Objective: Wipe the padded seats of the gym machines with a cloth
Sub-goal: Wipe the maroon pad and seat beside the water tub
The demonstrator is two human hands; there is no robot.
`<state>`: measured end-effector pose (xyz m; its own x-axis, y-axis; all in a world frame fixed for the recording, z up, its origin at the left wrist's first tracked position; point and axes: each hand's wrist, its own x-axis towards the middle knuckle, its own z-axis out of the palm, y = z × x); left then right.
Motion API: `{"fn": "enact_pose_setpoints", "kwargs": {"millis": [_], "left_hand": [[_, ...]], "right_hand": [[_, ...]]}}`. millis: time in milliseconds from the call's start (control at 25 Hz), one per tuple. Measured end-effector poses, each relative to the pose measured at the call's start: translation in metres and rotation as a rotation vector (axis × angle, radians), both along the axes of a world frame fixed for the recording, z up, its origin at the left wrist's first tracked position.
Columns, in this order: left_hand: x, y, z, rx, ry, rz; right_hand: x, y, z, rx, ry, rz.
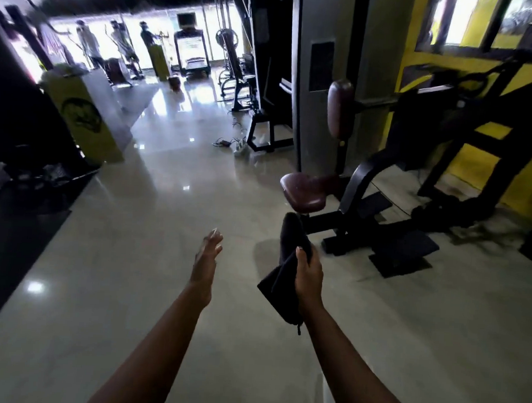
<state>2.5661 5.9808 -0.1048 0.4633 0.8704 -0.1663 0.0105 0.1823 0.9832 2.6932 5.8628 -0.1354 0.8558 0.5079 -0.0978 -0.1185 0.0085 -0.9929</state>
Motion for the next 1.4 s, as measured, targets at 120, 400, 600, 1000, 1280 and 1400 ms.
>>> {"fn": "enact_pose_setpoints", "kwargs": {"millis": [120, 400, 600, 1000, 1280, 1400], "left_hand": [[0.033, 0.067, 0.018, 0.019, 0.025, -0.11], [0.096, 0.231, 0.024, -0.141, 0.012, -0.229], [0.15, 0.369, 0.013, -0.107, 0.066, -0.131], [0.28, 0.593, 0.026, 0.452, 0.256, -0.506], [0.438, 0.675, 0.016, 0.21, 0.271, -0.555], [0.492, 0.702, 0.02, -0.105, 0.137, -0.665]], "right_hand": [[0.023, 0.079, 0.012, 0.044, -0.07, 0.042], [0.056, 0.259, 0.012, 0.057, -0.242, 0.371], [0.087, 0.389, 0.015, -0.042, -0.218, 0.26], [0.215, 0.566, 0.027, -0.336, -0.339, -0.192], [0.33, 0.682, 0.037, -0.44, -0.417, -0.455], [0.368, 0.729, 0.033, -0.539, -0.439, -0.404]]}}
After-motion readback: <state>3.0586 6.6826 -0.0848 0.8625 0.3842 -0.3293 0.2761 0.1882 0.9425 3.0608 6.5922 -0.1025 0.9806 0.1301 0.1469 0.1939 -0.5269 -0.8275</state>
